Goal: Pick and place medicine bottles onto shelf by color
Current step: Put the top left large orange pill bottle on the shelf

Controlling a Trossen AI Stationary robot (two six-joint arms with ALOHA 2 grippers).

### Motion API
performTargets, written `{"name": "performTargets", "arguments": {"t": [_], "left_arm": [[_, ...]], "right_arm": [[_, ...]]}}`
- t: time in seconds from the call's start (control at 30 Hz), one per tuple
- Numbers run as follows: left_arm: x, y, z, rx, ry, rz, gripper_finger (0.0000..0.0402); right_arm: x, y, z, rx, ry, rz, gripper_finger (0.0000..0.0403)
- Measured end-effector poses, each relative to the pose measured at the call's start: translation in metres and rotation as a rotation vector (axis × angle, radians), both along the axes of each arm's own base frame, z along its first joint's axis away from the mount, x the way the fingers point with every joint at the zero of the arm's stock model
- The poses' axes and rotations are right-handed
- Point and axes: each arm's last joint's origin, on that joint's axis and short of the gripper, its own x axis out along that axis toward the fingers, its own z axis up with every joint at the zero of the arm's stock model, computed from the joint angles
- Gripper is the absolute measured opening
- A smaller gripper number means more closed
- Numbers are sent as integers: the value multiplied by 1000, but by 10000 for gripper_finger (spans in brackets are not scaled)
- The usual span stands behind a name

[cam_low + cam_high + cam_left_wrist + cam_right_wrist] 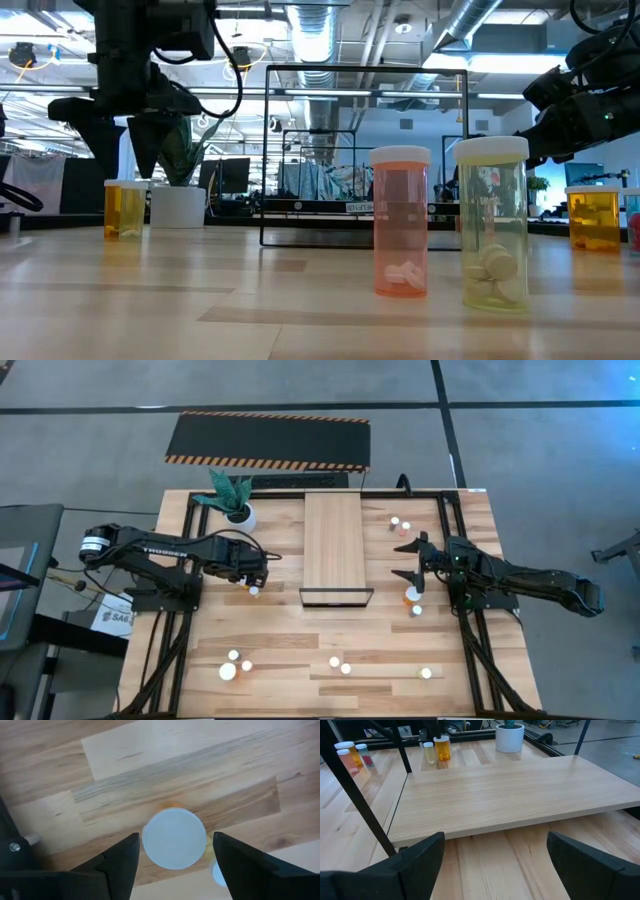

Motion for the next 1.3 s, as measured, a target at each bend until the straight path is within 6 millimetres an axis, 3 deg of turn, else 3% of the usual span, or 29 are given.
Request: {"name": "performTargets", "arguments": {"t": [0.57,0.87,1.3], "left_arm": [[-2,4,-11,4,-14,22,241],[-7,3,-27,-13,-11,17,235],[-6,3,-27,-8,-15,17,186]], "right_arm": [[0,0,0,0,1,0,374],[0,0,0,0,0,0,374],[0,0,0,0,0,0,374]]}}
